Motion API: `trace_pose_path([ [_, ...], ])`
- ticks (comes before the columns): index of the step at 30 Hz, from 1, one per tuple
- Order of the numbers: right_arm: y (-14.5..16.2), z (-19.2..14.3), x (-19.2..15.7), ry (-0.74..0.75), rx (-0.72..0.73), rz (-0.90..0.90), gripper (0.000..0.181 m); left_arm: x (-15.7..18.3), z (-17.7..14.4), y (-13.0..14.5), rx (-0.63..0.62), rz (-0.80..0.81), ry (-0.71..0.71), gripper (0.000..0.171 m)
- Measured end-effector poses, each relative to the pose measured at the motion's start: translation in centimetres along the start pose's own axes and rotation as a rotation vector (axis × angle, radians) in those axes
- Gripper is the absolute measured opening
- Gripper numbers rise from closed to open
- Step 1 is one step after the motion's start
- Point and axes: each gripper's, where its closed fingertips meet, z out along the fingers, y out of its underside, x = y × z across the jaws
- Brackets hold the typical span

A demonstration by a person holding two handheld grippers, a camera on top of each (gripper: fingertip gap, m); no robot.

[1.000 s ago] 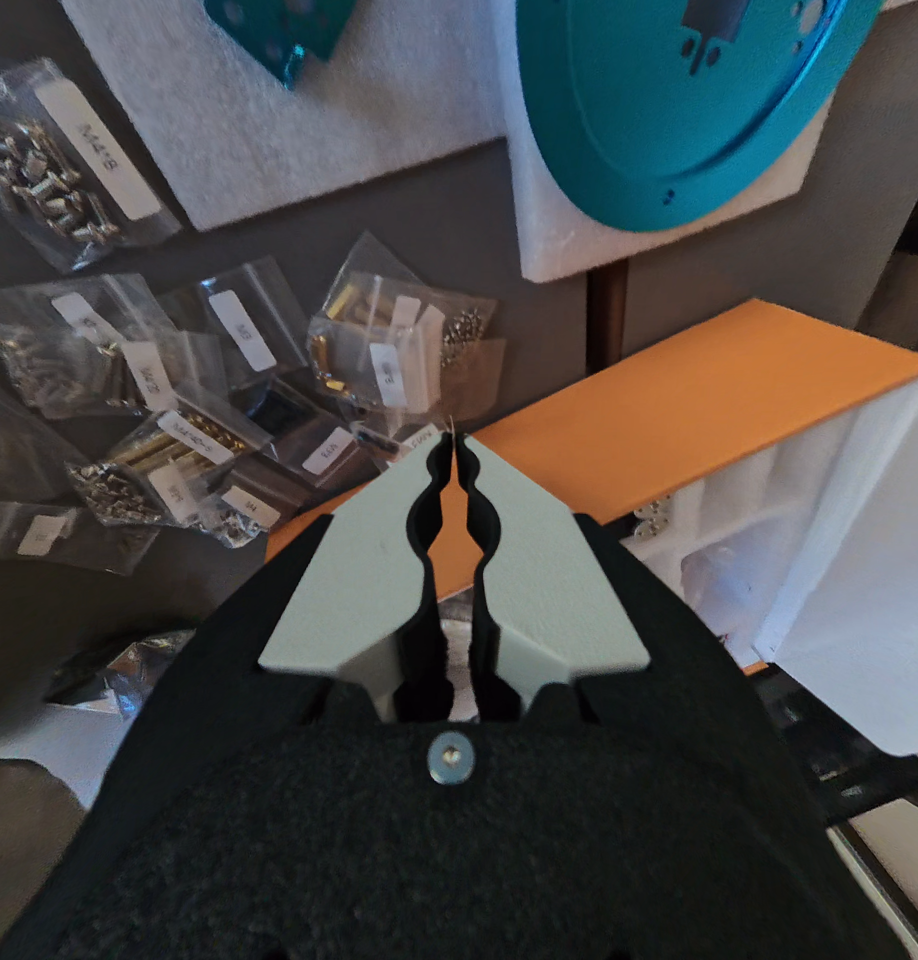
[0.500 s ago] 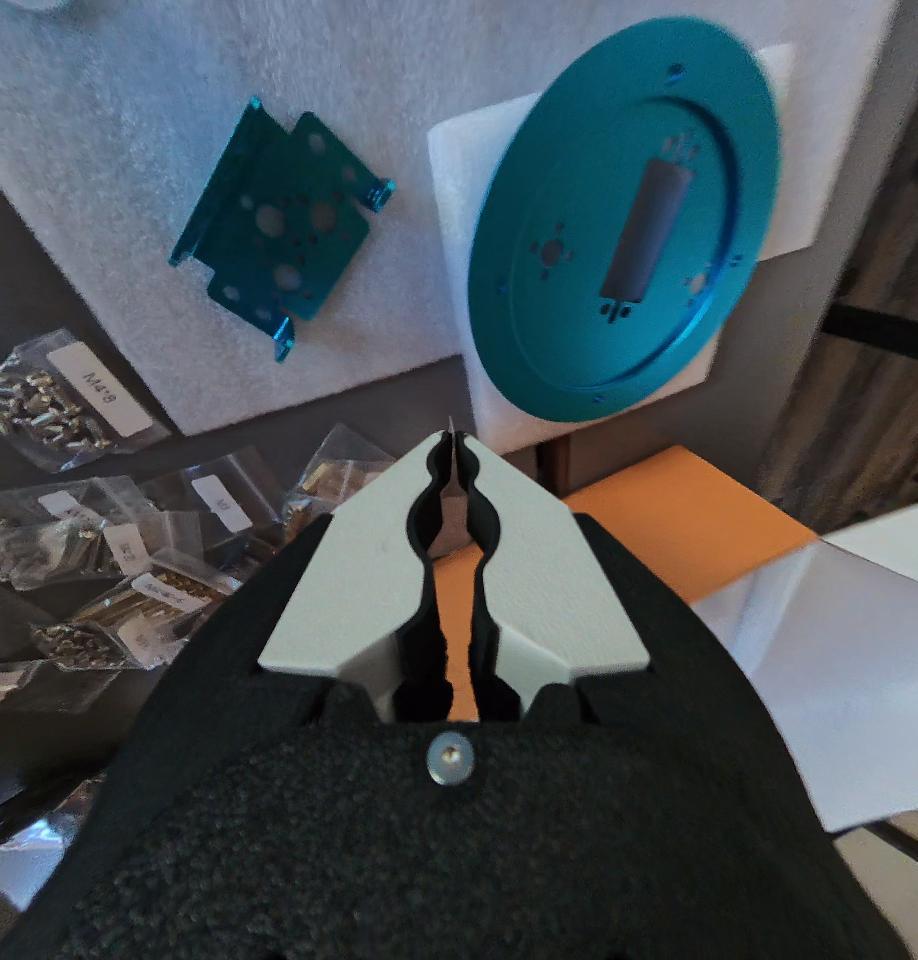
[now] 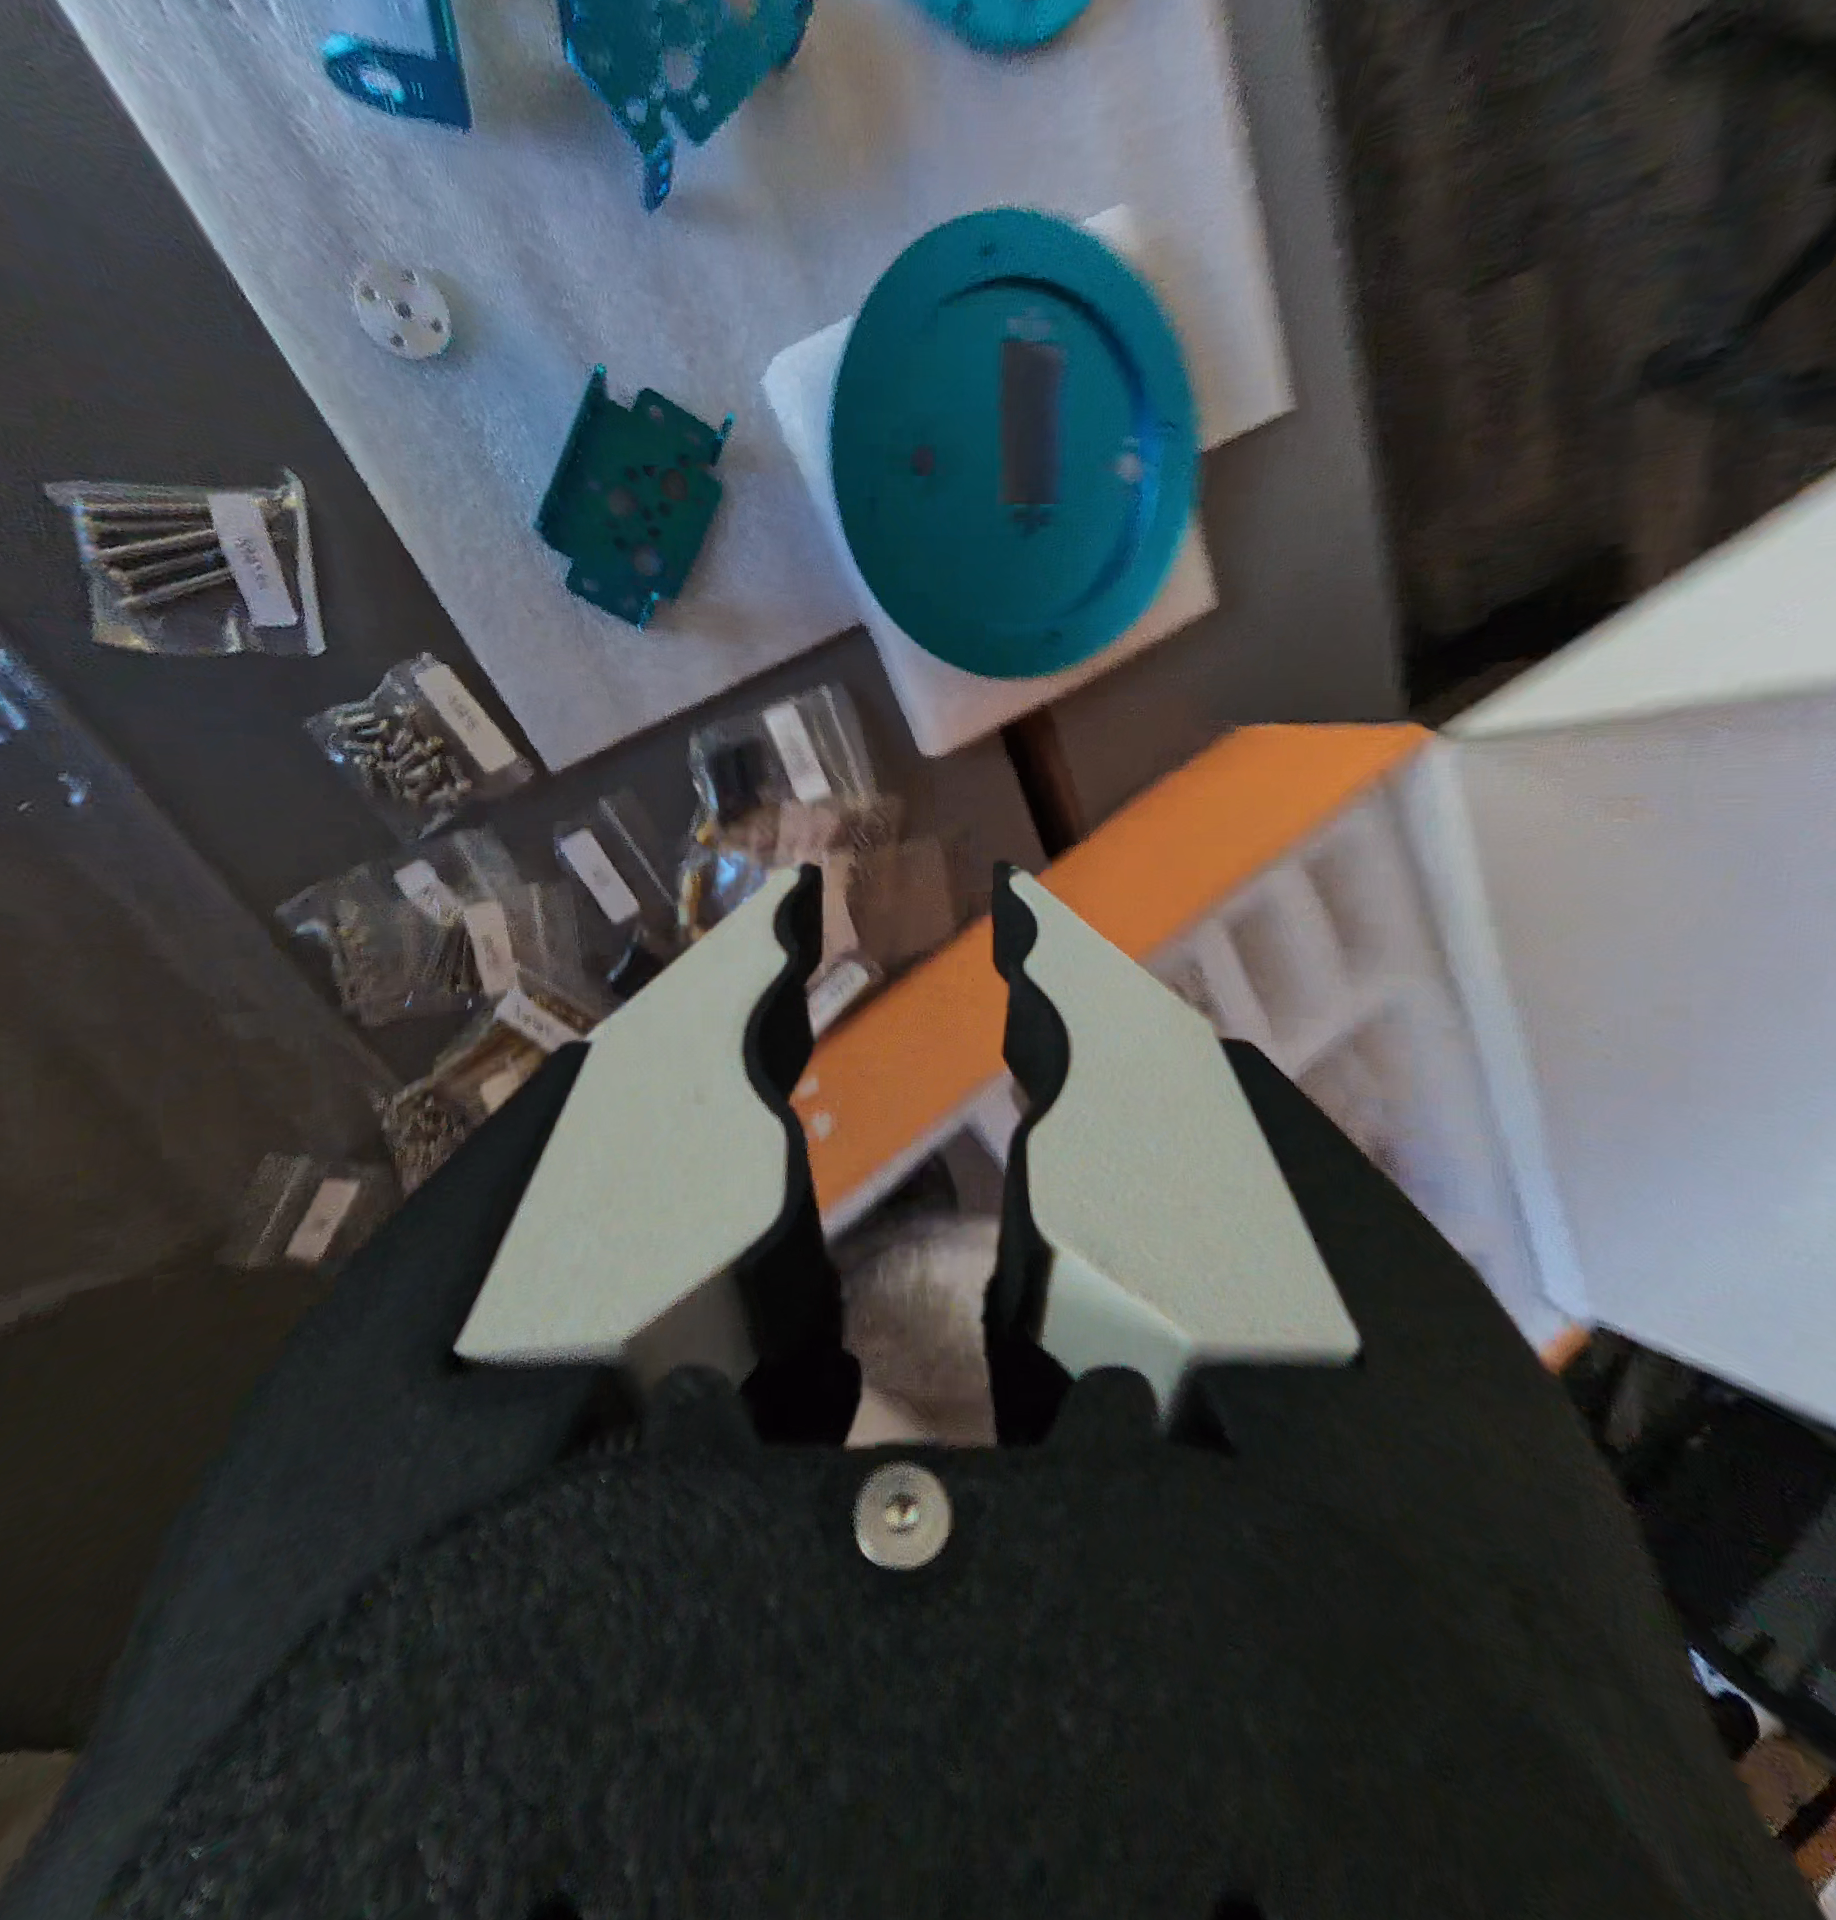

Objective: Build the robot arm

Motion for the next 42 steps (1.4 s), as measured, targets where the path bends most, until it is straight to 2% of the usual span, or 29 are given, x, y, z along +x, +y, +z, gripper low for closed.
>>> trace_pose_path([
  [3,2.8,-6.4,-0.6,0.116,0.126,0.074,0.032,0.2,-0.2,-0.3,0.011,-0.012,0.011,0.029],
  [5,5.6,-8.8,-2.6,0.139,0.2,0.156,0.033,0.2,-0.2,-0.3,0.01,-0.011,0.012,0.029],
  [8,11.3,-9.4,-6.6,0.151,0.25,0.29,0.041,-0.1,-0.1,-0.3,0.008,-0.009,-0.001,0.028],
  [11,17.3,-8.5,-10.1,0.177,0.278,0.475,0.042,-0.8,0.2,0.0,-0.006,-0.03,-0.012,0.029],
  [13,20.0,-7.6,-12.6,0.149,0.349,0.639,0.042,-1.1,0.4,0.3,-0.019,-0.056,-0.012,0.029],
  [16,19.7,-6.7,-16.9,0.043,0.568,0.805,0.04,-1.2,0.8,0.2,-0.04,-0.074,-0.015,0.028],
  [17,19.6,-6.2,-18.0,0.046,0.592,0.819,0.04,-1.1,0.9,0.1,-0.047,-0.069,-0.016,0.028],
  [20,19.5,-4.4,-20.8,0.085,0.542,0.748,0.039,-0.4,1.5,-0.6,-0.065,-0.034,-0.019,0.028],
  [23,17.1,-3.5,-22.4,0.011,0.584,0.706,0.037,1.0,2.7,-0.5,-0.107,-0.009,0.009,0.029],
  [27,13.3,-3.1,-22.1,-0.055,0.69,0.702,0.033,3.8,5.1,0.5,-0.181,-0.009,0.091,0.02],
  [29,11.0,-2.5,-23.5,-0.168,0.693,0.65,0.033,5.3,6.2,0.9,-0.219,0.008,0.12,0.018],
  [31,9.6,-1.6,-25.2,-0.219,0.653,0.574,0.033,6.2,7.1,1.5,-0.253,0.045,0.117,0.016],
  [35,9.8,0.2,-27.0,-0.147,0.532,0.437,0.034,8.1,7.9,2.5,-0.302,0.057,0.151,0.016],
  [37,10.2,1.0,-27.8,-0.17,0.481,0.424,0.035,8.9,8.2,3.0,-0.319,0.044,0.174,0.016],
  [42,10.3,0.7,-28.1,-0.198,0.496,0.434,0.035,10.1,8.5,4.2,-0.367,0.034,0.19,0.017],
])
